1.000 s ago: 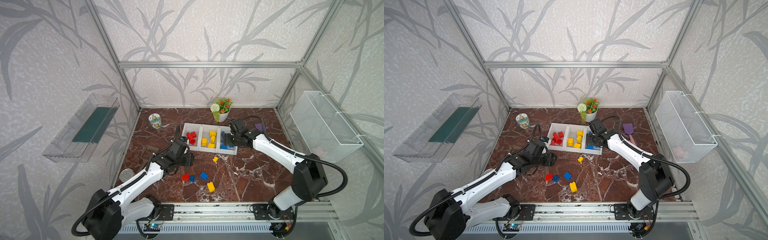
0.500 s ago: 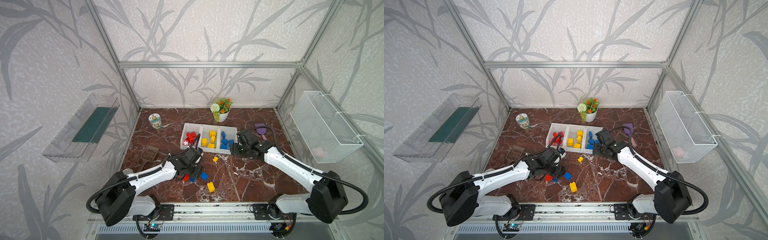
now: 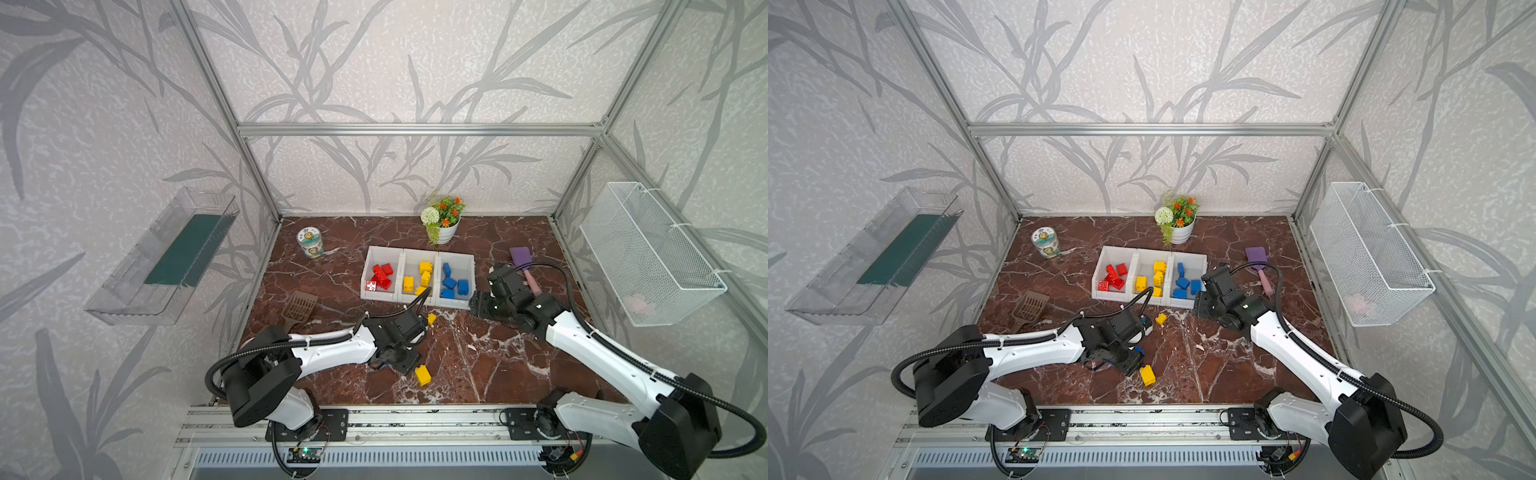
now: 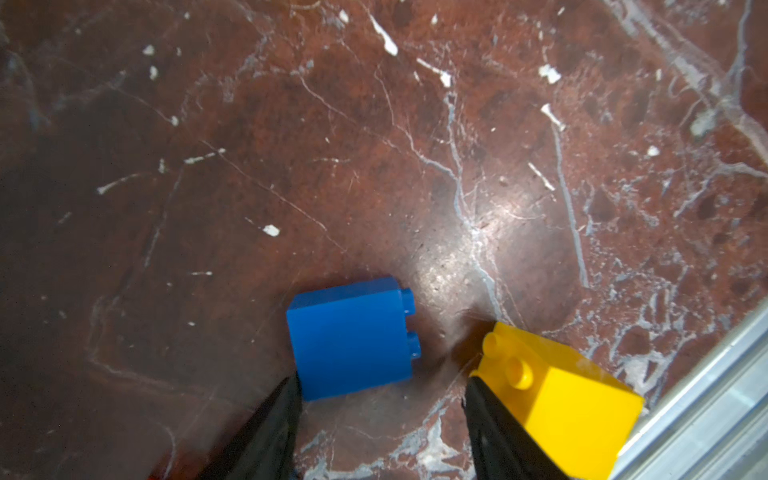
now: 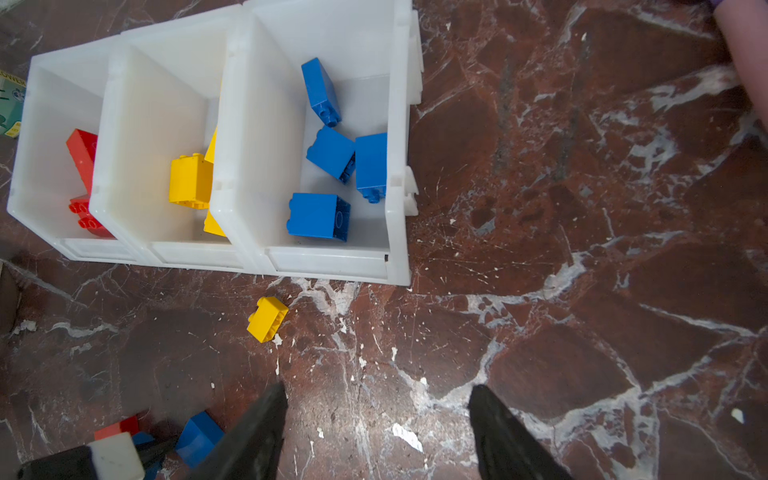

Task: Sort the legos into containers by color
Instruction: 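Withdraw the right gripper while the left gripper grasps a blue brick on the table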

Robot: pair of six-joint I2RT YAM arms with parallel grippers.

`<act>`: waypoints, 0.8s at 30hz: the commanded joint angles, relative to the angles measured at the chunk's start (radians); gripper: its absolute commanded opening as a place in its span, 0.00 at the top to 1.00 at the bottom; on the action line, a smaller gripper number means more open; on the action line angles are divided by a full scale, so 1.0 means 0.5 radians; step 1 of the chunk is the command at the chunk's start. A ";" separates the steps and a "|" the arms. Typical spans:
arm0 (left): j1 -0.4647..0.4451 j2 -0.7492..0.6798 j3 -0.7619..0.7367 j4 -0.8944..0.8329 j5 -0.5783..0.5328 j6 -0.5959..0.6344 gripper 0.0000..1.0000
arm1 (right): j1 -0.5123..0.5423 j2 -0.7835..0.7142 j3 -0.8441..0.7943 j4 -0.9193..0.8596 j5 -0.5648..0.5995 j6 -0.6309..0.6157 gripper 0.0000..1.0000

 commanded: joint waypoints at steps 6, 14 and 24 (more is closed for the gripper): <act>-0.012 0.106 0.090 -0.018 -0.170 -0.035 0.38 | -0.003 -0.142 -0.103 -0.032 0.070 0.076 0.30; -0.012 0.217 0.164 -0.007 -0.159 -0.039 0.49 | -0.002 -0.233 -0.158 -0.051 0.095 0.103 0.30; 0.009 0.208 0.499 -0.198 -0.300 0.118 0.55 | -0.002 -0.352 -0.198 -0.092 0.138 0.108 0.30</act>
